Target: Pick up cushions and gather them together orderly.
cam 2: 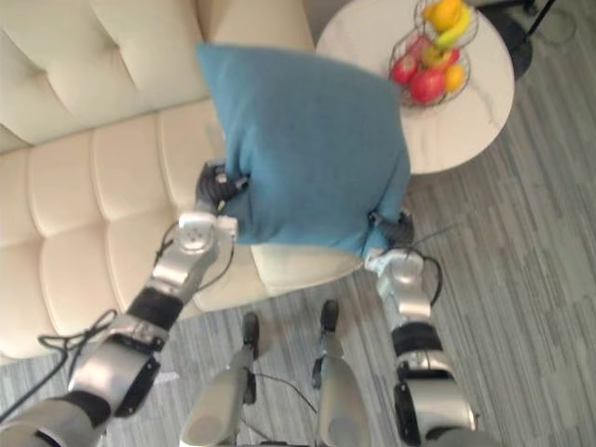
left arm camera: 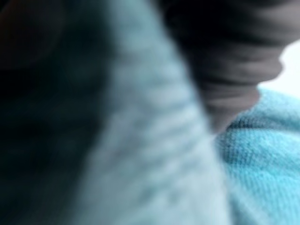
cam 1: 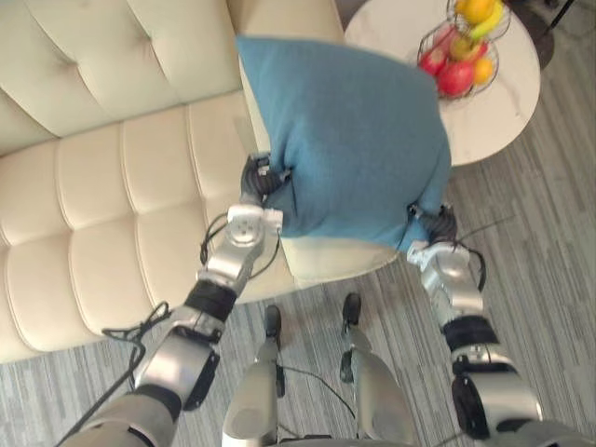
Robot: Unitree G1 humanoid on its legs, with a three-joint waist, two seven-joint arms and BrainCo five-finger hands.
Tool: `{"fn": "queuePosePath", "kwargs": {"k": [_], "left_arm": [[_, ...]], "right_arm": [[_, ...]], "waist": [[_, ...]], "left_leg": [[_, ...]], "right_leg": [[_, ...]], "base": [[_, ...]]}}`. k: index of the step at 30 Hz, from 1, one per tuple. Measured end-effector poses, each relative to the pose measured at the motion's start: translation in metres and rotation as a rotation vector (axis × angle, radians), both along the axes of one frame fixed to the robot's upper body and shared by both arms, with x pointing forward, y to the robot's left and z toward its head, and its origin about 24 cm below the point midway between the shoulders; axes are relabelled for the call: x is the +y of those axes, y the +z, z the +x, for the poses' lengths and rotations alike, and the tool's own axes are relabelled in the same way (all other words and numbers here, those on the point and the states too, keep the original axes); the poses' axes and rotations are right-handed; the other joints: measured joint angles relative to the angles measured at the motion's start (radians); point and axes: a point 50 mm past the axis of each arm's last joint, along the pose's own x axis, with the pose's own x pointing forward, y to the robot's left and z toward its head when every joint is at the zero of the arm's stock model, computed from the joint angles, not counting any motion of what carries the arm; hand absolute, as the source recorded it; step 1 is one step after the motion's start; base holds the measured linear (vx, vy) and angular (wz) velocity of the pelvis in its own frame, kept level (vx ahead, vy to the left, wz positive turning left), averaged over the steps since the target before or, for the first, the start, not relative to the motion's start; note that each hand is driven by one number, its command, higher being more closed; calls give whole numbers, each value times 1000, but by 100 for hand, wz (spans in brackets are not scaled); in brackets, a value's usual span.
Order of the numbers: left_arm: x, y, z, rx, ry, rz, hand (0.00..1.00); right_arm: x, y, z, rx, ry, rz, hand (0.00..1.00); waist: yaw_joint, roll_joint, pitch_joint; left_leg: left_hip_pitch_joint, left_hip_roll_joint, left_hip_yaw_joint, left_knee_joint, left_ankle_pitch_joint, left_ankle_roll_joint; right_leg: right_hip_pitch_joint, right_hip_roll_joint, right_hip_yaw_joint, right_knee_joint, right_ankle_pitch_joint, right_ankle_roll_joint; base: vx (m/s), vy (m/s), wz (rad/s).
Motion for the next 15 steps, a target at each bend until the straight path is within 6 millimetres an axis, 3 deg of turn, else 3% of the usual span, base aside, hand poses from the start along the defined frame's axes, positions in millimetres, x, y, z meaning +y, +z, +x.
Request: {"fn": "queuePosePath", "kwargs": {"k": [4, 8, 11, 15], "left_arm": [[11, -25, -27, 38, 23, -41, 100], [24, -51, -62, 98, 70, -98, 100], [29, -59, -80, 116, 95, -142, 100], [40, -69, -121, 136, 147, -224, 100]], "right_arm": [[13, -18, -27, 17, 17, 55, 100], [24, -26, -56, 9, 54, 92, 100], [29, -30, -69, 17, 88, 91, 100], [40, -32, -94, 14, 161, 104, 100]], "waist": [[-3, 0, -4], [-3, 8, -83], [-2, 16, -118], [26, 43, -191]], "left_leg": [[54, 4, -16, 0, -10, -6], [80, 12, -28, 0, -18, -10], [113, 17, -55, -9, -22, -12], [146, 21, -101, -14, -32, -16]], "right_leg": [[63, 8, -11, -7, -9, 0], [101, 15, -28, -13, -23, 0], [144, 17, -59, -13, -43, 0], [212, 17, -111, -9, -80, 8]], "base": [[15, 0, 6], [59, -14, 8], [46, -17, 28], [43, -23, 39]]}}
